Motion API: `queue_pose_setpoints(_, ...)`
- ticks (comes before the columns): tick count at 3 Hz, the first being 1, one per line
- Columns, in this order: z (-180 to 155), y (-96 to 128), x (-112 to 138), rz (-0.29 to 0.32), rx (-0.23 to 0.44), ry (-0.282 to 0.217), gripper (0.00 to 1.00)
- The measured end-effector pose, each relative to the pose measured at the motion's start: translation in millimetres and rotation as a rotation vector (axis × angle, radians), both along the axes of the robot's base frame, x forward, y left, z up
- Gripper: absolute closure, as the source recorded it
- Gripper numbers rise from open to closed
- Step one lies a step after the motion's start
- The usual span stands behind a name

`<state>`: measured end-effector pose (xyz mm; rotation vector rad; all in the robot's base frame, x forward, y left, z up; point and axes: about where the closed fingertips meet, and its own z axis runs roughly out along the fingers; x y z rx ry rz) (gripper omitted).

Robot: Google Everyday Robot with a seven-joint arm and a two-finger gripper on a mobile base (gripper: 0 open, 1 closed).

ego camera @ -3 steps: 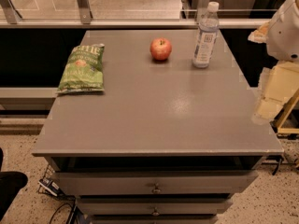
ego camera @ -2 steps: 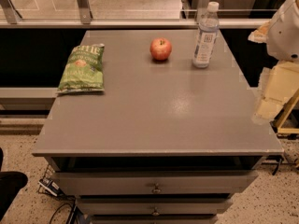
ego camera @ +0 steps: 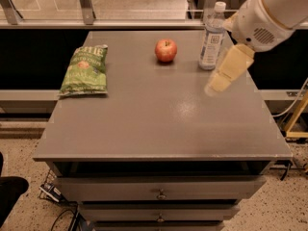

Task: Pick green jalapeno chip bag

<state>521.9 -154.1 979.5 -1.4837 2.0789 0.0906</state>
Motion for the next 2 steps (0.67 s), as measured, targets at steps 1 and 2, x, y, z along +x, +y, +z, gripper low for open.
queue_pose_setpoints(1,11,56,34,-0.026,0.150,-0.048,0.00)
queue_pose_setpoints(2,20,111,52,-0.086,0.258,-0.080,0.00)
